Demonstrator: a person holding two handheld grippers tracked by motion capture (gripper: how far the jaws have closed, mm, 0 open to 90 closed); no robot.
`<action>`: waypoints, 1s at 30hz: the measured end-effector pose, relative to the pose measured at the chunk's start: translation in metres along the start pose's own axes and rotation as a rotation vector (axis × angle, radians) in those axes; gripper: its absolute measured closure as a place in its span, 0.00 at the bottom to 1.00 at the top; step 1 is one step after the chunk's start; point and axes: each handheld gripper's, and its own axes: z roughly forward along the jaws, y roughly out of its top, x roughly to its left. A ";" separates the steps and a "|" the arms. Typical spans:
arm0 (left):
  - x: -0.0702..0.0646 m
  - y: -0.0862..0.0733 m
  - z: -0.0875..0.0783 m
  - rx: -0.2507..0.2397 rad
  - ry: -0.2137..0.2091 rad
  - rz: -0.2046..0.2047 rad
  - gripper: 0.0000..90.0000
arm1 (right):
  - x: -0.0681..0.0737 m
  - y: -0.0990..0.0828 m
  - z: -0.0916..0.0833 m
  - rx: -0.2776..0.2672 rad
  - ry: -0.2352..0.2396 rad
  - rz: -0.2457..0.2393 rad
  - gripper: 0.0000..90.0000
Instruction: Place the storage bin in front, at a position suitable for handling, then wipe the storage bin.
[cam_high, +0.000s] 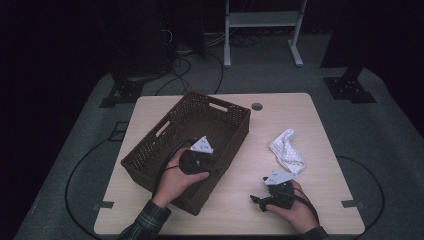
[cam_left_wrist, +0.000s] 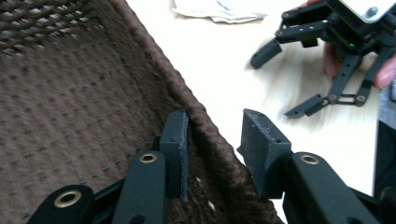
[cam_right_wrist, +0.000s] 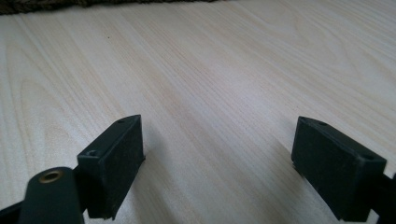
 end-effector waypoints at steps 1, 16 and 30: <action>0.000 -0.001 0.000 -0.005 -0.003 -0.005 0.68 | 0.000 0.000 0.000 0.000 0.000 0.000 0.18; 0.002 -0.008 -0.001 -0.048 -0.027 -0.018 0.69 | -0.004 0.002 -0.005 0.023 -0.011 0.006 0.29; 0.001 -0.008 -0.001 -0.048 -0.025 -0.016 0.69 | -0.030 0.017 -0.030 -0.052 -0.081 0.026 0.26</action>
